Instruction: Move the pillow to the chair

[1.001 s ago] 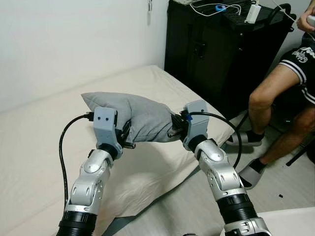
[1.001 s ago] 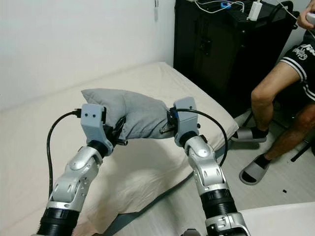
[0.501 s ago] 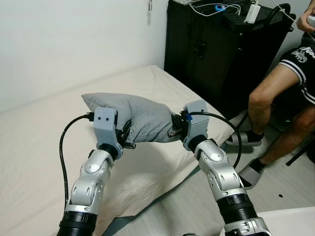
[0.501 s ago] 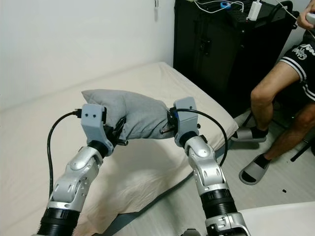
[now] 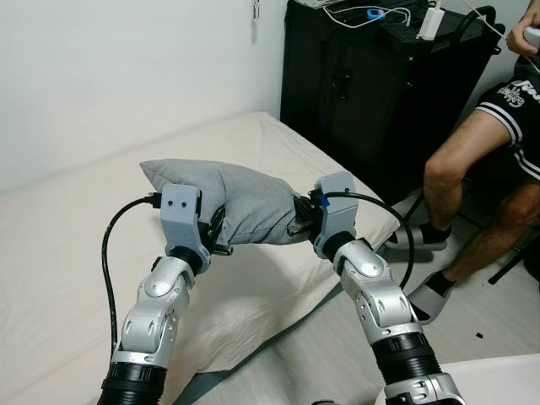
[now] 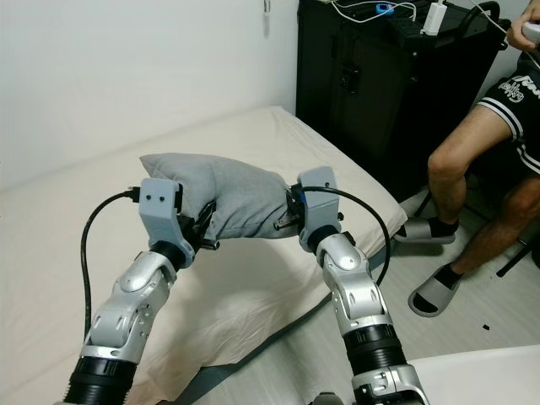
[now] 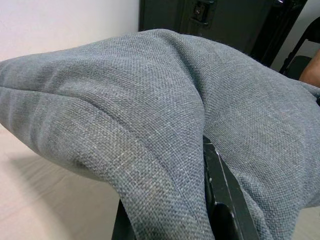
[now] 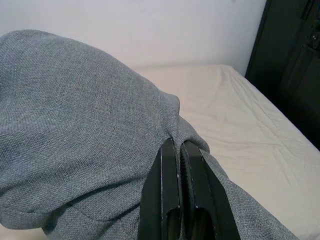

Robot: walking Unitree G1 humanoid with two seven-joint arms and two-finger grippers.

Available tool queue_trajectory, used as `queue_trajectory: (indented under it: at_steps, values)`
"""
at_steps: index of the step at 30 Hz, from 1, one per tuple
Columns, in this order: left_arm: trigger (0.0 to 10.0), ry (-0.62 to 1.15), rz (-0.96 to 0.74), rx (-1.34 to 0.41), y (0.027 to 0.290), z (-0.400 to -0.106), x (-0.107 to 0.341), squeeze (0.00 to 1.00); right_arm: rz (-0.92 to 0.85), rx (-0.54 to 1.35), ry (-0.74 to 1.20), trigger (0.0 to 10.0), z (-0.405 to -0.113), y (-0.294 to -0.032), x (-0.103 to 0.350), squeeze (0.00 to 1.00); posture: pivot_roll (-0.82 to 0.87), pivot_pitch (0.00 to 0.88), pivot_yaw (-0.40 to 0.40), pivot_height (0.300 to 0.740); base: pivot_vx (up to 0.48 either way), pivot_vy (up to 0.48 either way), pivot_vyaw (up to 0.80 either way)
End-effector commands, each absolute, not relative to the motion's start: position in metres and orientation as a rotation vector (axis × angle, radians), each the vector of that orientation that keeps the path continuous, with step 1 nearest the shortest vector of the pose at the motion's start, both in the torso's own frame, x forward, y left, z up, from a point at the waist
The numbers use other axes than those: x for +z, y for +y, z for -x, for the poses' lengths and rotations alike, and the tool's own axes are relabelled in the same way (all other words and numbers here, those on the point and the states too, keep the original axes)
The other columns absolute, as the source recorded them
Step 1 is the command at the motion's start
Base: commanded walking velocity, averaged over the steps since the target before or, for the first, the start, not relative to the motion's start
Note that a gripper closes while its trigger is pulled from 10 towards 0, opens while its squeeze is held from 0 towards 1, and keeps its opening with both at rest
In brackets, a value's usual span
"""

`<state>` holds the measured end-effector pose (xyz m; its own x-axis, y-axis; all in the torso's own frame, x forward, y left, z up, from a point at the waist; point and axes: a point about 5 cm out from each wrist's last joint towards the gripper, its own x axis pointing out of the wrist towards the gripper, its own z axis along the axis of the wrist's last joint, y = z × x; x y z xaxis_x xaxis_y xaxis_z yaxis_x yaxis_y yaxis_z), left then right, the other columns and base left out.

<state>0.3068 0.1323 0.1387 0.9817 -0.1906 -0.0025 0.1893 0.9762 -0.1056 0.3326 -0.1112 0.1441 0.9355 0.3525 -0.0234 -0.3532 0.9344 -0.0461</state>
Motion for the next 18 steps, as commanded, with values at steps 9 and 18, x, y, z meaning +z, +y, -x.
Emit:
queue_trajectory:
  at_steps: [9, 18]
  values:
    - [10.0, -0.017, 0.098, -0.101, 0.1477, -0.3081, 0.1460, 0.00, 0.046, 0.303, -0.015, 10.0, -0.3345, -0.1215, 0.1519, 0.00, 0.00, 0.111, 0.001, 0.740, 0.000, -0.213, 0.00]
    - [10.0, -0.016, 0.095, -0.105, 0.1478, -0.3082, 0.1463, 0.00, 0.045, 0.305, -0.015, 10.0, -0.3349, -0.1215, 0.1519, 0.00, 0.00, 0.110, 0.001, 0.740, 0.000, 0.000, 0.00]
